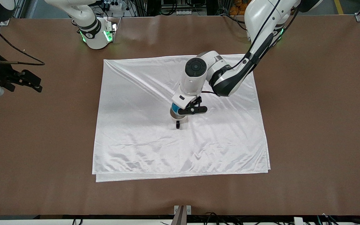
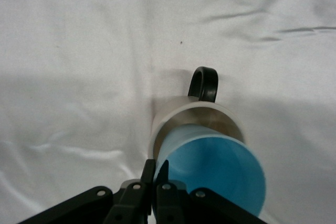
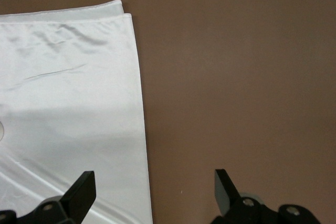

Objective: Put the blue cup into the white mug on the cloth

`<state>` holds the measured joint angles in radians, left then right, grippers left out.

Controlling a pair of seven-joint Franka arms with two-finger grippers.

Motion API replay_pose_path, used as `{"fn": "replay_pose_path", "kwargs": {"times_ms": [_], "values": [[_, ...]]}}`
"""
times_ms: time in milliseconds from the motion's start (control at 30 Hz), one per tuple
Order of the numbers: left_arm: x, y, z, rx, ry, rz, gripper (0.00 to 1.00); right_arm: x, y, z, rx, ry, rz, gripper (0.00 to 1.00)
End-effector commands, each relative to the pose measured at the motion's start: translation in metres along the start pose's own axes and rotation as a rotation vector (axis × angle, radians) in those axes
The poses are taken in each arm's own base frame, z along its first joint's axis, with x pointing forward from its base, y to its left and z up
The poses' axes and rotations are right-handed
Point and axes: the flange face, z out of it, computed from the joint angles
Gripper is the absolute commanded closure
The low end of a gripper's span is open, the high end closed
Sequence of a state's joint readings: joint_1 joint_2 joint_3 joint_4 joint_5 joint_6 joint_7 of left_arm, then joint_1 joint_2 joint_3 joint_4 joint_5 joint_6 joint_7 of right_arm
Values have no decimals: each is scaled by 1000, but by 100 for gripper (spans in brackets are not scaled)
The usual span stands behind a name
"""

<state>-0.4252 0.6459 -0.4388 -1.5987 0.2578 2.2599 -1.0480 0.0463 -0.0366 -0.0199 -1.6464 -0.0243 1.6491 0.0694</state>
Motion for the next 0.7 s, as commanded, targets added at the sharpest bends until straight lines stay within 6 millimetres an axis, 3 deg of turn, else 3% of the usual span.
{"fn": "replay_pose_path", "kwargs": {"times_ms": [0, 233, 267, 333, 367, 400, 667], "values": [[-1, 7, 6, 8, 43, 0, 100, -5, -4, -18, 1, -1, 3, 0], [-3, 14, 12, 7, 48, 5, 100, -9, -3, -40, 0, -2, 9, 0], [-3, 14, 12, 7, 48, 5, 95, -10, -3, -41, 0, -4, 9, 0], [-1, 13, 12, 6, 48, 3, 75, -11, -3, -44, 0, -2, 9, 0], [-2, 13, 13, 6, 48, 3, 47, -10, -2, -46, 1, 1, 10, 0], [-2, 13, 14, 7, 49, 6, 0, -11, -2, -47, 1, 2, 10, 0], [-4, 20, 9, 8, 70, 14, 0, -10, 17, -47, -2, 6, 32, 0]]}}
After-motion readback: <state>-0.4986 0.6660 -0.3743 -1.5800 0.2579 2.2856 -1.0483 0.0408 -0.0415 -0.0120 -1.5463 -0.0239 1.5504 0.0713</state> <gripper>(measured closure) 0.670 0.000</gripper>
